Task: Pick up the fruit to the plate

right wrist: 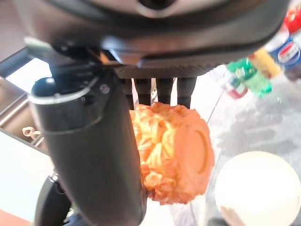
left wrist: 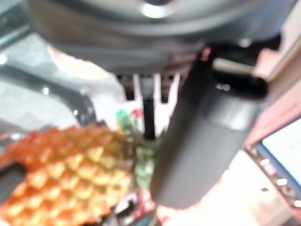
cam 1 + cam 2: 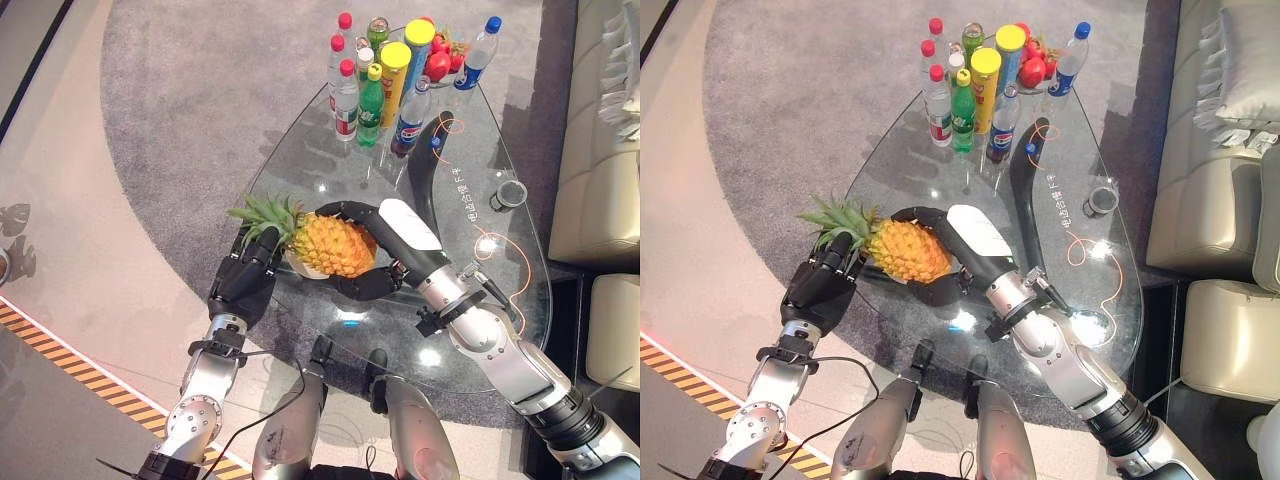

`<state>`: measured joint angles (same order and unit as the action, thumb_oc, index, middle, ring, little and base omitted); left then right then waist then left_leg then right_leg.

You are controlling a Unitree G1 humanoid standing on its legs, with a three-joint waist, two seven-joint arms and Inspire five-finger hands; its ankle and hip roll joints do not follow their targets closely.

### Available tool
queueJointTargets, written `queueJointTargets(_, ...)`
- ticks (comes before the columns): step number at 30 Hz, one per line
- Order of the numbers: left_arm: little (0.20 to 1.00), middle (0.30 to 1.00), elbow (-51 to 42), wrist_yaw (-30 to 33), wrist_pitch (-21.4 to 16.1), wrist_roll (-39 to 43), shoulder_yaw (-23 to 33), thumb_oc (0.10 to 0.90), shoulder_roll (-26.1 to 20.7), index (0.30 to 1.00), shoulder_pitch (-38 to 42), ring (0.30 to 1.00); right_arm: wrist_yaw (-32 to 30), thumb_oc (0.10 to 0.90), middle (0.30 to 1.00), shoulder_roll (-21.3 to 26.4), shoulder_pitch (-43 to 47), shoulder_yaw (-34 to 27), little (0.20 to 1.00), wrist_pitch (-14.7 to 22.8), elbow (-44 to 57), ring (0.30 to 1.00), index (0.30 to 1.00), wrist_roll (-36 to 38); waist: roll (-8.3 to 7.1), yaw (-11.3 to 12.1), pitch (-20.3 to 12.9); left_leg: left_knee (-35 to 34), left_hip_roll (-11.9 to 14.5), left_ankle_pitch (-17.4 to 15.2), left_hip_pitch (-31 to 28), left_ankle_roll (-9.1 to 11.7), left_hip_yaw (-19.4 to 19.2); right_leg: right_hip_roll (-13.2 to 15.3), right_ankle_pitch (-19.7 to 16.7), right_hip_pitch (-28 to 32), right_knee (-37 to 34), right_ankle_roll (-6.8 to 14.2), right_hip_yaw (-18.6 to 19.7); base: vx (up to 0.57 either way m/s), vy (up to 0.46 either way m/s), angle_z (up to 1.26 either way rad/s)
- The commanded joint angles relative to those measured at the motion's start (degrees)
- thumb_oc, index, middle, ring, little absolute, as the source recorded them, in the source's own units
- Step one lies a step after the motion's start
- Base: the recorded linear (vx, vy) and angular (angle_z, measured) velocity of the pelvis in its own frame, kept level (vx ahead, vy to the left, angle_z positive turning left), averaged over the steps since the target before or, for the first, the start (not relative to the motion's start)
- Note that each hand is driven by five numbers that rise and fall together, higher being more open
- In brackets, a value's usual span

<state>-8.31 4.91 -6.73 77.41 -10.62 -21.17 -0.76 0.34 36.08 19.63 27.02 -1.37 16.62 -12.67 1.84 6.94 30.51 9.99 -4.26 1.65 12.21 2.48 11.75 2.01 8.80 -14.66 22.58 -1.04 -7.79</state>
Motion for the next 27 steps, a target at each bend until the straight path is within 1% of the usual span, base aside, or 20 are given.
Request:
queueJointTargets(1, 0.9, 0.9, -10.59, 2.58, -0.21, -7.34, -3.86, 0.8, 0.26, 0.9, 3.6, 0.9, 10.44, 0.1, 0.3, -5.58, 8.1, 12.2, 0.2, 9.28, 12.5, 0.3, 0.3, 12.57, -2.82, 0.49, -6.31, 4.99, -4.32, -3.05, 0.56, -4.92, -1.47, -0.97, -5.58, 6.17, -10.45, 1.24, 3.9, 0.0, 0.0, 0.0)
queueJointTargets(3, 0.9, 0.9, -9.87, 3.79, 0.06, -8.13, -4.15, 0.8, 0.19, 0.9, 3.7, 0.9, 11.8, 0.1, 0.3, -5.94, 8.22, 13.18, 0.2, 8.99, 12.22, 0.3, 0.3, 14.07, -2.92, 0.65, -6.31, 4.91, -4.35, -3.11, 0.39, -4.9, -1.3, -0.94, -5.53, 6.37, -10.54, 1.3, 3.83, 0.0, 0.0, 0.0)
queueJointTargets(5, 0.9, 0.9, -8.87, 5.59, 1.55, -10.19, -4.92, 0.8, -0.08, 0.9, 4.06, 0.9, 12.27, 0.1, 0.3, -6.38, 9.11, 14.7, 0.2, 8.85, 11.34, 0.3, 0.3, 14.83, -3.08, 1.05, -6.52, 4.85, -4.38, -3.09, 0.33, -4.93, -1.14, -0.84, -5.57, 6.62, -10.74, 1.37, 3.68, 0.03, -0.02, 0.04)
queueJointTargets(10, 0.9, 0.9, -7.69, 7.72, 2.71, -11.41, -6.03, 0.8, -0.24, 0.9, 4.24, 0.9, 12.0, 0.1, 0.3, -7.04, 9.98, 15.93, 0.2, 9.02, 10.17, 0.3, 0.3, 14.77, -3.22, 1.51, -6.7, 4.64, -4.42, -3.1, 0.01, -4.95, -0.9, -0.81, -5.64, 7.13, -11.11, 1.47, 3.36, 0.01, -0.003, 0.01)
queueJointTargets(12, 0.782, 0.799, -7.21, 8.26, 3.06, -11.56, -6.13, 0.682, -0.26, 0.799, 3.94, 0.799, 11.44, 0.1, 0.3, -7.19, 10.11, 16.08, 0.2, 8.85, 9.86, 0.3, 0.3, 14.77, -3.26, 1.69, -6.87, 4.49, -4.41, -3.17, -0.2, -4.99, -0.79, -0.83, -5.61, 7.36, -11.24, 1.5, 3.32, 0.02, -0.01, 0.08)
queueJointTargets(13, 0.433, 0.5, -7.15, 8.54, 3.26, -11.45, -6.12, 0.333, -0.28, 0.5, 3.91, 0.5, 11.28, 0.1, 0.3, -7.2, 10.17, 16.07, 0.2, 8.92, 9.69, 0.3, 0.3, 14.83, -3.3, 1.7, -6.89, 4.48, -4.4, -3.17, -0.25, -4.97, -0.78, -0.84, -5.62, 7.44, -11.3, 1.5, 3.33, 0.02, -0.01, 0.13)
queueJointTargets(14, 0.2, 0.3, -7.0, 8.77, 3.32, -11.55, -6.11, 0.1, -0.3, 0.3, 3.75, 0.3, 11.07, 0.1, 0.3, -7.22, 10.06, 16.1, 0.2, 9.0, 9.58, 0.3, 0.3, 14.73, -3.3, 1.72, -6.9, 4.41, -4.35, -3.18, -0.38, -4.94, -0.73, -0.87, -5.61, 7.55, -11.35, 1.48, 3.33, 0.02, -0.009, 0.09)
queueJointTargets(19, 0.2, 0.3, -6.52, 7.38, 3.23, -10.48, -6.96, 0.1, 0.14, 0.3, 3.71, 0.3, 9.67, 0.1, 0.3, -8.07, 9.7, 16.5, 0.2, 9.31, 8.64, 0.3, 0.3, 13.49, -3.2, 1.79, -6.87, 4.28, -4.35, -3.16, -0.59, -5.0, -0.54, -0.85, -5.68, 7.75, -11.46, 1.37, 3.28, 0.0, -0.001, 0.01)
queueJointTargets(21, 0.2, 0.3, -6.49, 6.66, 3.63, -9.47, -7.44, 0.1, 0.5, 0.3, 3.63, 0.3, 9.3, 0.1, 0.3, -8.5, 9.27, 16.43, 0.2, 10.01, 7.76, 0.3, 0.3, 13.24, -3.11, 1.78, -6.82, 4.25, -4.35, -3.17, -0.68, -4.99, -0.47, -0.79, -5.7, 7.84, -11.49, 1.33, 3.18, 0.0, 0.0, 0.0)
queueJointTargets(25, 0.2, 0.3, -6.15, 6.02, 4.29, -7.93, -8.39, 0.1, 0.8, 0.3, 3.76, 0.3, 9.37, 0.1, 0.3, -9.08, 8.84, 16.51, 0.2, 10.63, 7.1, 0.3, 0.3, 13.23, -2.91, 1.57, -6.72, 4.12, -4.38, -3.12, -0.61, -4.96, -0.5, -0.77, -5.8, 7.6, -11.48, 1.4, 3.21, 0.0, 0.0, 0.0)
queueJointTargets(27, 0.2, 0.3, -6.03, 5.71, 3.95, -7.37, -8.74, 0.1, 0.87, 0.3, 3.59, 0.3, 9.53, 0.1, 0.3, -8.82, 8.62, 16.43, 0.2, 10.73, 7.29, 0.3, 0.3, 13.66, -2.86, 1.42, -6.59, 4.14, -4.38, -3.14, -0.58, -5.0, -0.59, -0.73, -5.87, 7.52, -11.47, 1.44, 3.25, 0.0, 0.0, 0.0)
